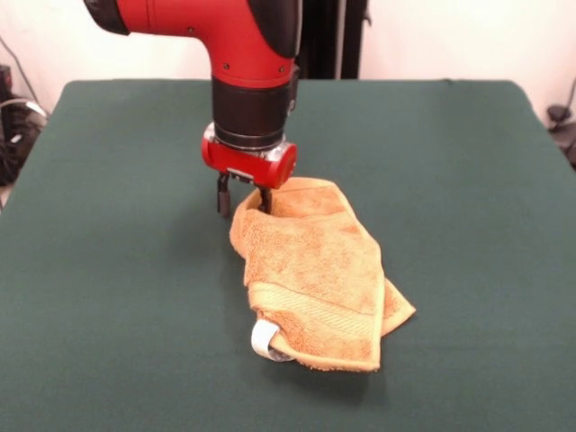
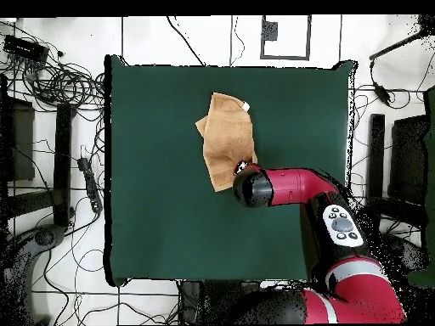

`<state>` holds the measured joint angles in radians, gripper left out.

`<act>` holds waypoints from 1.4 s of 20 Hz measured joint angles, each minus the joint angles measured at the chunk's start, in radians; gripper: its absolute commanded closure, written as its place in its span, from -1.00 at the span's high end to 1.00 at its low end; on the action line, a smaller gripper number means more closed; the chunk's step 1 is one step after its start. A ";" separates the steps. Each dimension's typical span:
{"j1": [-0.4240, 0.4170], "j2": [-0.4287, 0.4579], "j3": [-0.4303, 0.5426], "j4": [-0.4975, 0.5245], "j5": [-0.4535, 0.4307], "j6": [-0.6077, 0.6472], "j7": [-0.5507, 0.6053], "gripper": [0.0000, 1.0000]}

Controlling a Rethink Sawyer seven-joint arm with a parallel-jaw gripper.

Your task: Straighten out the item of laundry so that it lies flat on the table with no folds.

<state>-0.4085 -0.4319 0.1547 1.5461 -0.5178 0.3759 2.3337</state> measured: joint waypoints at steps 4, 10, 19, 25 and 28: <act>0.000 0.000 0.000 0.000 0.000 0.000 0.000 1.00; 0.003 0.000 0.001 -0.001 0.001 -0.001 0.000 -1.00; 0.014 0.000 0.000 -0.002 0.000 -0.003 0.000 -1.00; 0.014 0.000 0.000 -0.002 0.000 -0.003 0.000 -1.00; 0.014 0.000 0.000 -0.002 0.000 -0.003 0.000 -1.00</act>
<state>-0.3949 -0.4316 0.1546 1.5438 -0.5181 0.3728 2.3337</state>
